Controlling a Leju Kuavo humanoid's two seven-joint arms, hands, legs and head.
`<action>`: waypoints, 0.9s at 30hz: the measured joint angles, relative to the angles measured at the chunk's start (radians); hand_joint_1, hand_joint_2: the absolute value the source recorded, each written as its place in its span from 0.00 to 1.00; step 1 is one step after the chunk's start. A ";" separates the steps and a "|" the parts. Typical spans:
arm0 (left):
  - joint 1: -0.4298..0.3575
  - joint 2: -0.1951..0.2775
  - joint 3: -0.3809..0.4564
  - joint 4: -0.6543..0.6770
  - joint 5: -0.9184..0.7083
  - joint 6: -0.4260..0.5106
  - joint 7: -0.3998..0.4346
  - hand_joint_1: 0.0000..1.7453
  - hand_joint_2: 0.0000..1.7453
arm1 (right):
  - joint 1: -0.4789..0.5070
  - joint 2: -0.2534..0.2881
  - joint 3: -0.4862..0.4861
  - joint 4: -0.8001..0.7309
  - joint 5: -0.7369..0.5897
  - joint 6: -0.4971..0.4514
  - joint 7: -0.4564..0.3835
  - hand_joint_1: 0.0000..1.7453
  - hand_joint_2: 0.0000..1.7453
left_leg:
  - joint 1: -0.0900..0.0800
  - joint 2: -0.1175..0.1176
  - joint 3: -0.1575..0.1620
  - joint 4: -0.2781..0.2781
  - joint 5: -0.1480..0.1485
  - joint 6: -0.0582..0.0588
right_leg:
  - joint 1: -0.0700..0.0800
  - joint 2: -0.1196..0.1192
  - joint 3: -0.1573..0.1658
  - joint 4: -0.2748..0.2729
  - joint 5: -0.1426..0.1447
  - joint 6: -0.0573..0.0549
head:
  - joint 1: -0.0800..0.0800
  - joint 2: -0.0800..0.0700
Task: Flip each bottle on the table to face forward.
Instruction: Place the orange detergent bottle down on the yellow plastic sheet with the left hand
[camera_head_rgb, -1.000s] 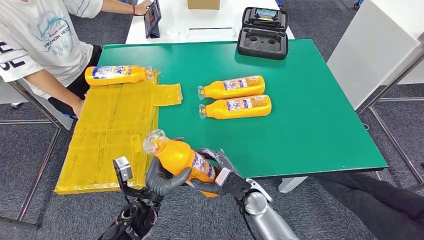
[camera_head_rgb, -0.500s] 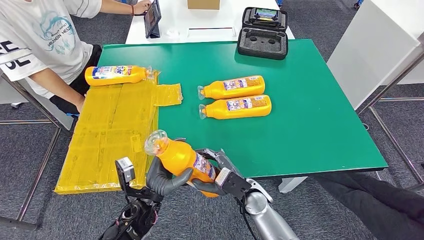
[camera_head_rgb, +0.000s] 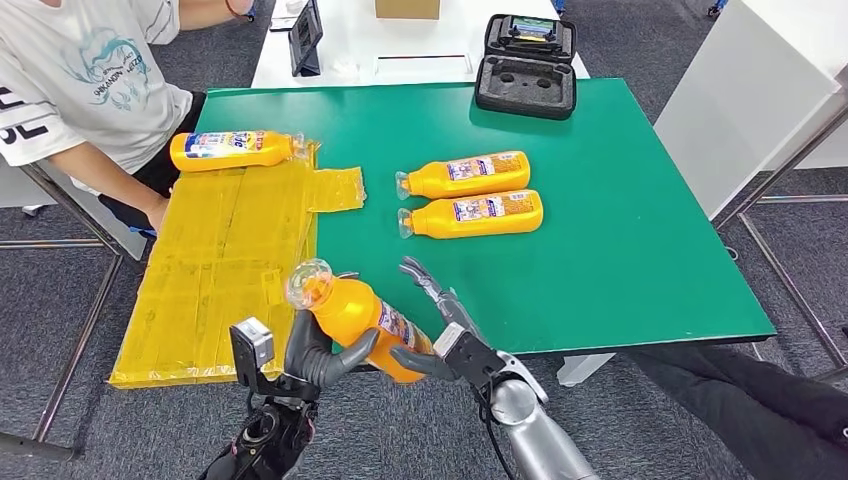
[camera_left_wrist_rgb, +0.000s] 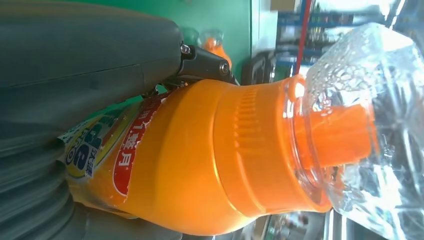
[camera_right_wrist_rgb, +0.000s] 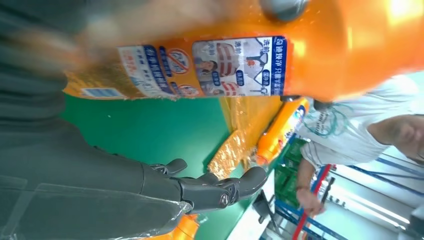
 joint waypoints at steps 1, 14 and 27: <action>0.000 0.000 0.009 -0.003 0.007 0.011 -0.001 1.00 1.00 | 0.001 0.000 0.000 -0.009 -0.006 0.000 0.000 0.00 0.00 | 0.000 0.000 0.000 0.000 0.000 0.000 | 0.000 0.000 0.000 0.000 0.000 0.000 | 0.000 0.000; -0.056 0.023 0.244 -0.073 0.079 0.153 -0.027 1.00 1.00 | 0.015 -0.010 0.000 -0.115 -0.085 0.001 -0.011 0.00 0.00 | 0.000 0.000 0.000 0.000 0.000 0.000 | 0.000 0.000 0.000 0.000 0.000 0.000 | 0.000 0.000; -0.094 0.041 0.331 -0.109 -0.008 0.266 -0.066 1.00 1.00 | 0.013 -0.012 0.000 -0.128 -0.133 0.007 -0.011 0.00 0.00 | 0.000 0.000 0.000 0.000 0.000 0.000 | 0.000 0.000 0.000 0.000 0.000 0.000 | 0.000 0.000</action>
